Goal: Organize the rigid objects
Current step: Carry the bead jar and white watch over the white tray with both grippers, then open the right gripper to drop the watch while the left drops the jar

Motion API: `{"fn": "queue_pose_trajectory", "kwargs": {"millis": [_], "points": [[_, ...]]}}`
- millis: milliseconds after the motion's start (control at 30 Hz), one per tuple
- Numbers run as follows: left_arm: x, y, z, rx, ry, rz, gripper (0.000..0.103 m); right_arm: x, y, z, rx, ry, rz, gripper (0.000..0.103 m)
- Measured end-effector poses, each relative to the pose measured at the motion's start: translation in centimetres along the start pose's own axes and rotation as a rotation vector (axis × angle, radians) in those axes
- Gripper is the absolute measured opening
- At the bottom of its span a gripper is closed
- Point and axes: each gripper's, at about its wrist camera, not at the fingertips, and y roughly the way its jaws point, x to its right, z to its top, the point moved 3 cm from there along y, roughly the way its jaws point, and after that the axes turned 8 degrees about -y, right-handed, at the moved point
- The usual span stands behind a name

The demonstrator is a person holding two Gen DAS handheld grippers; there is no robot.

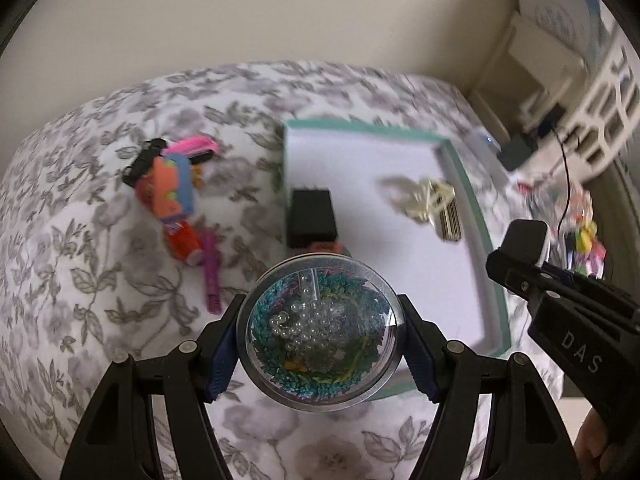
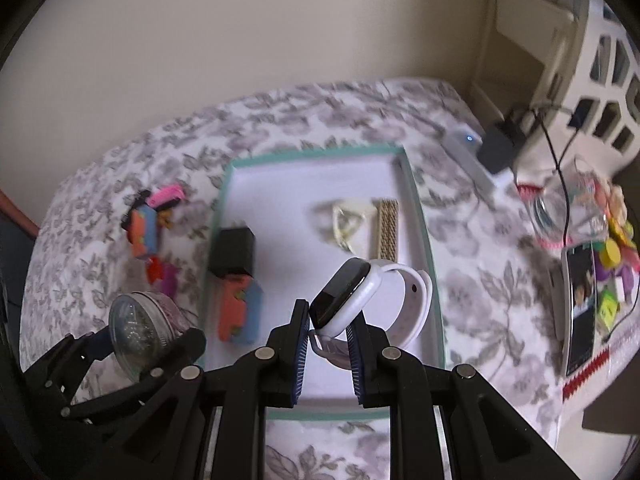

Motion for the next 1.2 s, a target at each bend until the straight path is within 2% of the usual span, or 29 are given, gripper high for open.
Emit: {"fn": "queue_pose_trajectory", "kwargs": {"millis": [233, 467, 833, 1200], "points": [[1.0, 2.7, -1.4, -0.072, 0.047, 0.030, 0.073, 0.8, 3.6, -1.7, -0.118, 0.026, 0.005, 0.020], [1.8, 3.8, -2.3, -0.111, 0.098, 0.057, 0.073, 1.1, 6.3, -2.9, -0.206, 0.042, 0.020, 0.020], [2.0, 5.5, -3.1, -0.152, 0.129, 0.108, 0.073, 1.2, 8.1, -3.7, -0.266, 0.052, 0.018, 0.020], [2.0, 5.9, -3.3, -0.145, 0.151, 0.132, 0.073, 0.6, 9.8, -4.5, -0.292, 0.056, 0.023, 0.021]]}}
